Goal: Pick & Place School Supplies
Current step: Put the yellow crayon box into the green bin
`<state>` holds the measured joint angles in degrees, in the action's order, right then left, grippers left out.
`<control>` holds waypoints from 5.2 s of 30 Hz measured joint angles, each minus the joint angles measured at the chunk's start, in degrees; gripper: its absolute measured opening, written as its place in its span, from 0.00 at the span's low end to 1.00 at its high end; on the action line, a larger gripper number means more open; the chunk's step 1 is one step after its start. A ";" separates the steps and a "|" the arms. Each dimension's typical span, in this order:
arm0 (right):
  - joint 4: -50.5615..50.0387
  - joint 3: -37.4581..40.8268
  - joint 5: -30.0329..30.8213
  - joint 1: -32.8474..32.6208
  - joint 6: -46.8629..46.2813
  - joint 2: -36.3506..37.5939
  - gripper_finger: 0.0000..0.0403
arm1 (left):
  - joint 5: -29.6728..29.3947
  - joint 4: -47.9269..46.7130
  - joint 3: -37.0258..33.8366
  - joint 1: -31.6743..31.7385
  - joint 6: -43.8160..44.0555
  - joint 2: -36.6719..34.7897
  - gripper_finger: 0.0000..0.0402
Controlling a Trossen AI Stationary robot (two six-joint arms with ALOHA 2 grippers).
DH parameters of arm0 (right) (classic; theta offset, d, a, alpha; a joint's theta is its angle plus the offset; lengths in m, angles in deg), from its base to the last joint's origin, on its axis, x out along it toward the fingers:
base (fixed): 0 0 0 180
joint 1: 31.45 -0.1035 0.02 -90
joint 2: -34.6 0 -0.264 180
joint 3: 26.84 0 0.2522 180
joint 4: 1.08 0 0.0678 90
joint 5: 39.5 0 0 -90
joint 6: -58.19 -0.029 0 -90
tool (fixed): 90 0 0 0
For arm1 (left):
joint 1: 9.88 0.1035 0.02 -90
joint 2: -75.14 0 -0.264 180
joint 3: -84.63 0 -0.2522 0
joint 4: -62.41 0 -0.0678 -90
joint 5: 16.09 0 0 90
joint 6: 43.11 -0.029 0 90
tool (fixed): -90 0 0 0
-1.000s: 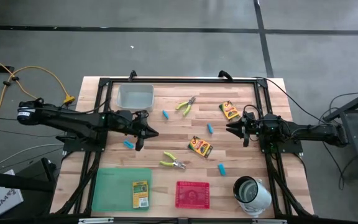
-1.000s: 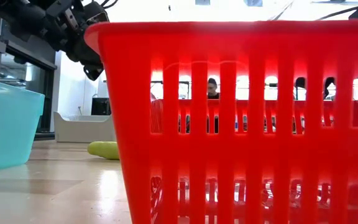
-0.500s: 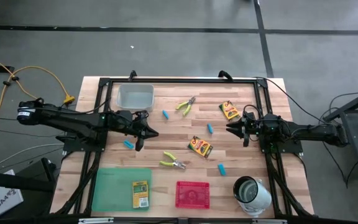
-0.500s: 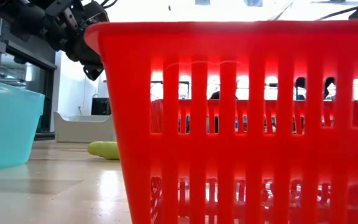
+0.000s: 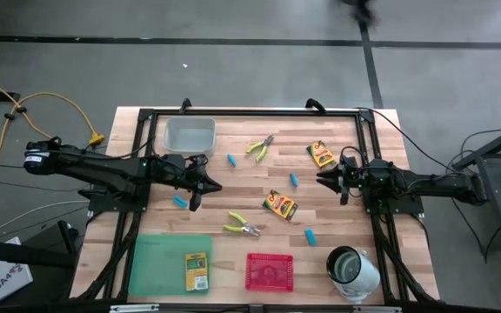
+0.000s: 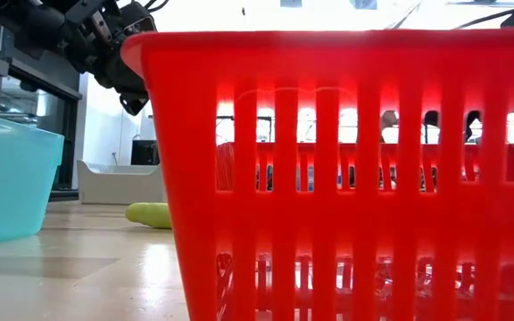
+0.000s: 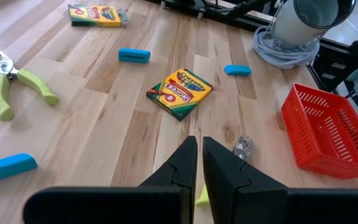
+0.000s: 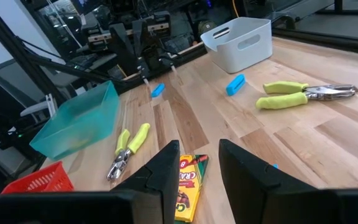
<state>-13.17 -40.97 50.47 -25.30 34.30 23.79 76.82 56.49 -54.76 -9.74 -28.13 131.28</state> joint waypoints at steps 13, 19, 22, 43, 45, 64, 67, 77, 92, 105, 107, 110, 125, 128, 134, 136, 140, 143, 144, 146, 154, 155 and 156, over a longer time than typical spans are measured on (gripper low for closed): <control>12.45 -0.41 1.87 -1.13 14.09 -0.01 0.26 | 0.00 0.00 0.00 0.00 0.00 0.00 0.06; 3.83 -4.53 6.95 -1.29 23.98 -3.81 0.26 | 0.02 0.00 -0.01 0.00 -0.02 -0.01 0.06; -3.64 -7.19 10.94 -1.29 27.36 -7.31 0.26 | 0.02 0.00 -0.02 0.00 -0.02 -0.02 0.06; -4.20 -21.78 17.73 -5.86 31.66 -28.82 0.26 | 0.02 -0.02 -0.04 0.00 -0.07 -0.02 0.06; -13.58 -26.29 20.51 -6.52 31.68 -30.84 0.26 | 0.02 -0.04 -0.04 0.00 -0.07 -0.02 0.06; -37.79 -28.03 27.26 -9.18 45.19 -45.32 0.26 | 0.02 -0.04 -0.04 0.00 -0.04 -0.02 0.06; -37.75 -26.91 27.19 -9.18 45.24 -46.64 0.26 | 0.02 -0.04 -0.04 0.00 -0.04 -0.02 0.06; -35.05 -25.22 28.85 -9.16 46.67 -53.76 0.26 | 0.00 -0.04 -0.04 0.00 -0.03 -0.02 0.06; -27.91 -25.18 37.03 -9.16 40.81 -67.04 0.26 | 0.02 -0.07 -0.04 0.00 -1.25 -0.02 0.06; -27.96 -25.18 34.99 -4.47 35.88 -67.34 0.26 | 0.02 -0.09 -0.04 0.00 -1.27 -0.02 0.06; -27.97 -25.18 34.61 -3.76 35.88 -67.34 0.26 | 0.02 -0.09 -0.04 0.00 -1.27 -0.01 0.06; -27.83 -25.18 34.60 -3.02 35.88 -67.34 0.26 | 0.02 -0.09 -0.04 0.00 -1.28 -0.02 0.06; -23.65 -23.64 34.23 -3.03 35.93 -67.31 0.20 | 0.04 -0.09 -0.04 -0.02 -1.29 -0.02 0.06; -20.64 -21.77 35.40 -3.10 36.09 -67.18 0.20 | 0.04 -0.09 -0.04 -0.02 -1.29 -0.01 0.06; -16.27 -19.84 37.93 -3.10 36.13 -67.24 0.20 | 0.04 -0.09 -0.04 0.00 -1.29 0.00 0.06; -15.53 -19.41 38.09 -3.09 36.12 -67.25 0.20 | 0.04 -0.09 -0.04 0.00 -1.29 -0.02 0.06; -15.45 -19.19 38.03 -3.08 36.12 -67.25 0.20 | 0.03 -0.09 -0.04 0.00 -1.29 -0.02 0.06; -15.48 -19.17 37.85 -3.08 36.12 -67.27 0.19 | 0.02 -0.09 -0.04 0.00 -1.29 -0.02 0.06; -15.50 -19.17 37.69 -3.08 36.12 -67.27 0.18 | 0.04 -0.09 -0.04 0.00 -1.29 -0.01 0.06; -15.53 -19.15 37.41 -3.06 36.11 -67.29 0.15 | 0.02 -0.09 -0.04 0.00 -1.29 -0.02 0.06; -15.70 -19.08 35.80 -3.06 35.64 -67.32 0.02 | 0.02 -0.09 -0.04 0.00 -1.30 -0.01 0.06; -15.70 -19.08 35.74 -3.06 35.64 -67.32 0.01 | 0.02 -0.09 -0.04 0.00 -1.29 0.00 0.06; -15.70 -19.08 35.74 -3.06 35.64 -67.32 0.01 | 0.02 -0.09 -0.04 0.00 -1.29 -0.01 0.06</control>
<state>-28.87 -60.05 86.21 -28.36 69.94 -43.52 76.85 56.40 -54.80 -9.74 -29.42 131.26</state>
